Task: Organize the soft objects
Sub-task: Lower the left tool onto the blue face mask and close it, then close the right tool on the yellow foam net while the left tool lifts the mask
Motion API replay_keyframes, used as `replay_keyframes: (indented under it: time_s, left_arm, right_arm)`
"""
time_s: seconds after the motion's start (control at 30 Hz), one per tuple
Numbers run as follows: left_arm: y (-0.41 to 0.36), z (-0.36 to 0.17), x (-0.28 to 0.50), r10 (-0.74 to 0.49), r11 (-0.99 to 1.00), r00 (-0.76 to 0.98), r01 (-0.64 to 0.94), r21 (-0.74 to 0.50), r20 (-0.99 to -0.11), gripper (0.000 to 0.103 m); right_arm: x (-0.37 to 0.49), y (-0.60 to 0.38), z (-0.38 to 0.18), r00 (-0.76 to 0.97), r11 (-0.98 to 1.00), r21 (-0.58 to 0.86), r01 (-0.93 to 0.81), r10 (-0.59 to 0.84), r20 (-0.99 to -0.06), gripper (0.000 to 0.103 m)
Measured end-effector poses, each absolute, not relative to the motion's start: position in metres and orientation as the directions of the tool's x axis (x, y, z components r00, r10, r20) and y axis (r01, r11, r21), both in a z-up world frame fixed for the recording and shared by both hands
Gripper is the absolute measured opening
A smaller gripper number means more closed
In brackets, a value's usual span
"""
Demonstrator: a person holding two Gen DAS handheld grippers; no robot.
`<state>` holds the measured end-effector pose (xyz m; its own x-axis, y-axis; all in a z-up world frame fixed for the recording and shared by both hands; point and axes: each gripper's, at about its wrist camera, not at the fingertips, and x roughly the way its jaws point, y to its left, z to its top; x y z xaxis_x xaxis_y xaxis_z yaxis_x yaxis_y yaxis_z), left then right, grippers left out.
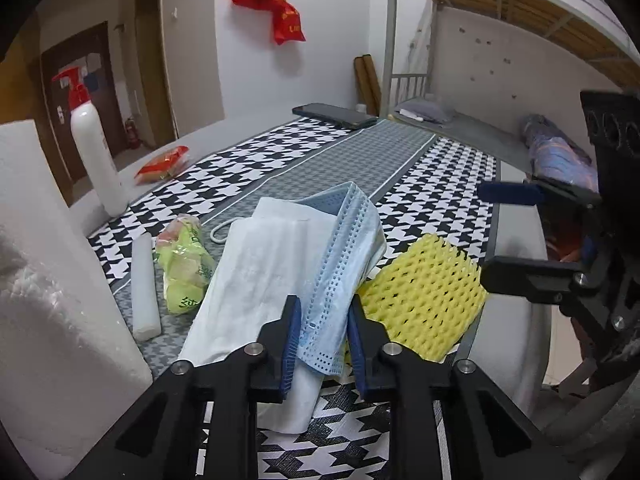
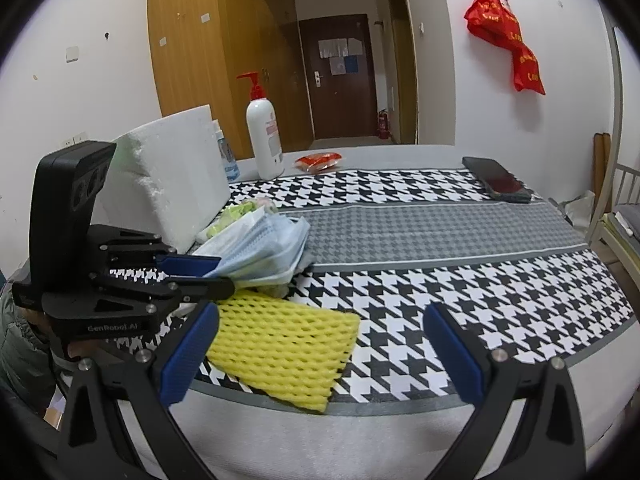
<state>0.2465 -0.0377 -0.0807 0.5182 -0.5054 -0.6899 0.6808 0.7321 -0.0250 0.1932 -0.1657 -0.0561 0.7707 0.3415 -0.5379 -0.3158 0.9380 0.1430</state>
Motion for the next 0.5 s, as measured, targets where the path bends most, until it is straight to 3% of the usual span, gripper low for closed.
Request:
replay_keyframes:
  time_s: [0.13, 0.33, 0.4, 0.5]
  left_arm:
    - [-0.030, -0.077, 0.248, -0.541, 0.735, 0.512, 0.673, -0.079, -0.667, 0.013]
    - [-0.028, -0.071, 0.243, -0.570, 0.725, 0.527, 0.684, -0.082, -0.630, 0.013]
    - [-0.027, -0.072, 0.244, -0.575, 0.724, 0.520, 0.683, -0.096, -0.632, 0.013]
    - [-0.024, -0.072, 0.247, -0.570, 0.733, 0.526, 0.672, -0.103, -0.631, 0.013]
  right_arm:
    - [0.191, -0.162, -0.058, 0.740, 0.916, 0.170, -0.364, 0.395, -0.545, 0.103]
    - [0.188, -0.151, -0.064, 0.706, 0.899, 0.167, -0.406, 0.424, -0.568, 0.103]
    - [0.189, -0.147, -0.066, 0.699, 0.899, 0.150, -0.411, 0.417, -0.581, 0.097]
    - [0.192, -0.143, -0.072, 0.675, 0.899, 0.149, -0.412, 0.411, -0.612, 0.081]
